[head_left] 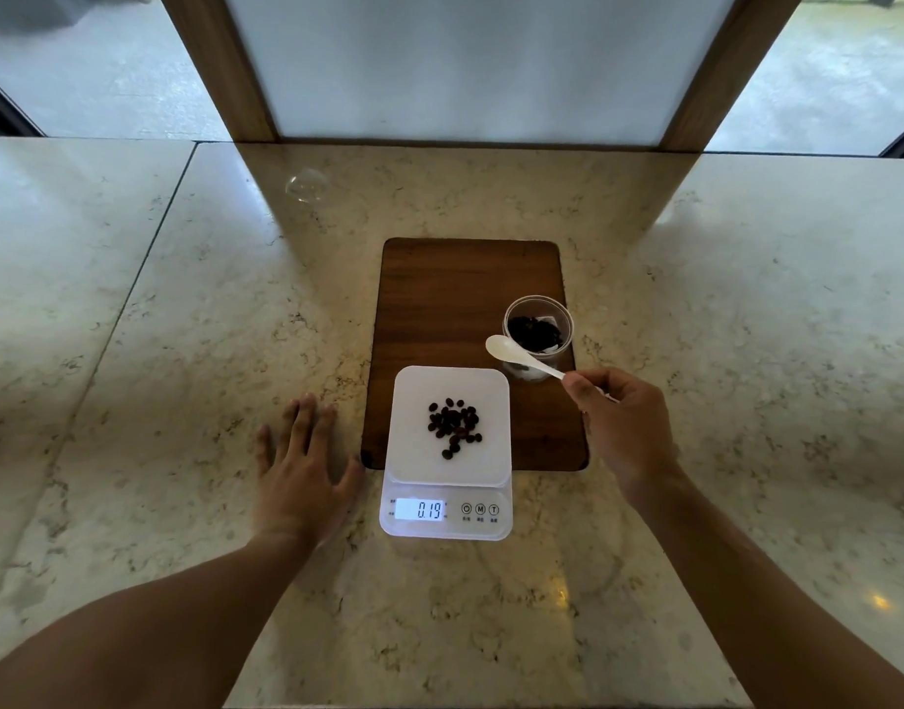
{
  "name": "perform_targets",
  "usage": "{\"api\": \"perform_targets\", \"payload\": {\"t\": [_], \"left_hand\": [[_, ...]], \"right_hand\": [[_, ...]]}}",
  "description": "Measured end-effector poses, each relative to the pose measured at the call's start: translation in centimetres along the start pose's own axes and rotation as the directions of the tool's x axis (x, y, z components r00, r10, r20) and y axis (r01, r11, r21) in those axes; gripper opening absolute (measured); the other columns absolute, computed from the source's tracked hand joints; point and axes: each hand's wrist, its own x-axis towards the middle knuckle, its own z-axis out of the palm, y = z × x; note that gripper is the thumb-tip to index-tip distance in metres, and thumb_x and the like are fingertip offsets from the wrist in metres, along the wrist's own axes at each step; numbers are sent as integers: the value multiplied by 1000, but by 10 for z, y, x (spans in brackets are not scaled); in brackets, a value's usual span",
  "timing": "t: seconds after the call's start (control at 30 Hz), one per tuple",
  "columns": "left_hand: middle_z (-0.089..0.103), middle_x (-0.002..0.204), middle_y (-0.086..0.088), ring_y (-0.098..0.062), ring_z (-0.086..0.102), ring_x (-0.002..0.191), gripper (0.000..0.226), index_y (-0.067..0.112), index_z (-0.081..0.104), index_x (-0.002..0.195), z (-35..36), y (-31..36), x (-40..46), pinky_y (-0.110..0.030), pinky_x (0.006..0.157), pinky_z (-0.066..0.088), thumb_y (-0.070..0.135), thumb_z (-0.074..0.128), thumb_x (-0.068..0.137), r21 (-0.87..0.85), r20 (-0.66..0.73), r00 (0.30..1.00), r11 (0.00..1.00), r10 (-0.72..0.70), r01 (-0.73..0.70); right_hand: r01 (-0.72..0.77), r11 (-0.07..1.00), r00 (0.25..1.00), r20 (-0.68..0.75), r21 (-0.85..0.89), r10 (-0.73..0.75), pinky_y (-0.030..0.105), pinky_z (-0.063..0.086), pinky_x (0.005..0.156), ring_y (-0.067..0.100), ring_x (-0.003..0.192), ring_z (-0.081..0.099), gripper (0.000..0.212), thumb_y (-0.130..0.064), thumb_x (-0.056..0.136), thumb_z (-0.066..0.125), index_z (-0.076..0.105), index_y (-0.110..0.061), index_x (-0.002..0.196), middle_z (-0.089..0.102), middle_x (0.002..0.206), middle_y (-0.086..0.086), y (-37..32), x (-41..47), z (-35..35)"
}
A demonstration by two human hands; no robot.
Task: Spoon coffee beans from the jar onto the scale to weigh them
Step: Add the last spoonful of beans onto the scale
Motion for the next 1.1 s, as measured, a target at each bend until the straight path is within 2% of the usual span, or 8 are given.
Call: {"api": "perform_targets", "payload": {"t": [0.17, 0.3, 0.47, 0.57, 0.67, 0.77, 0.9, 1.1], "left_hand": [[-4, 166, -1, -13, -19, 151, 83, 22, 7, 156, 1, -1, 0, -48, 123, -9, 66, 18, 87, 5, -1, 1000, 1000, -4, 4], [-2, 166, -2, -13, -19, 150, 83, 20, 8, 156, 2, -1, 0, -47, 123, -9, 66, 18, 88, 10, -13, 1000, 1000, -3, 3], [3, 167, -3, -15, -12, 152, 82, 19, 12, 156, 4, -1, 1, -47, 123, -8, 63, 21, 88, -14, -24, 1000, 1000, -2, 2], [5, 167, -3, -13, -12, 152, 82, 19, 13, 156, 7, -2, 2, -47, 123, -8, 63, 22, 88, -22, -30, 1000, 1000, -5, 5], [4, 167, -2, -11, -14, 151, 81, 19, 13, 156, 9, -5, 2, -46, 123, -8, 63, 24, 89, -15, -39, 999, 1000, 0, -1], [5, 167, -2, -10, -14, 151, 81, 19, 14, 156, 10, -4, 2, -46, 123, -7, 63, 24, 89, -17, -44, 999, 1000, 2, -3], [2, 167, -2, -11, -16, 151, 81, 19, 11, 156, 10, -5, 2, -47, 123, -7, 64, 22, 89, -9, -39, 999, 1000, 6, -6], [2, 167, -2, -10, -16, 151, 81, 19, 11, 156, 11, -6, 2, -47, 123, -7, 64, 22, 89, -8, -35, 999, 1000, -3, 3]], "right_hand": [[-60, 997, 998, -6, 46, 60, 27, 40, 53, 14, 56, 51, 12, -24, 89, 70, 75, -24, 78, 60, 56, -9, 5, -1, -7], [-181, 980, 982, -40, 79, 184, 21, 45, 57, 13, 70, 60, 10, -24, 89, 69, 78, -21, 86, 70, 75, -1, 23, -15, -12], [-230, 971, 955, -177, 57, 237, 30, 46, 58, 15, 66, 58, 11, -22, 88, 68, 79, -22, 86, 69, 72, 1, 61, -44, -12], [-215, 975, 958, -204, -53, 200, 27, 47, 61, 18, 71, 61, 10, -19, 91, 66, 75, -21, 89, 68, 77, -2, 76, -59, -8], [-179, 967, 969, -202, -182, 141, 21, 42, 54, 10, 63, 59, 9, -17, 89, 67, 71, -23, 85, 65, 69, -8, 79, -66, 1], [-171, 948, 977, -168, -268, 129, 23, 42, 52, 9, 60, 59, 6, -20, 89, 66, 70, -22, 84, 63, 66, -9, 81, -70, 8], [-158, 925, 985, -116, -346, 125, 29, 51, 57, 8, 63, 60, 6, -26, 88, 65, 67, -25, 83, 65, 68, -11, 83, -72, 15], [-94, 879, 995, -80, -467, 64, 23, 38, 45, 5, 52, 56, 12, -31, 86, 66, 61, -27, 76, 60, 59, -12, 81, -69, 17]]}}
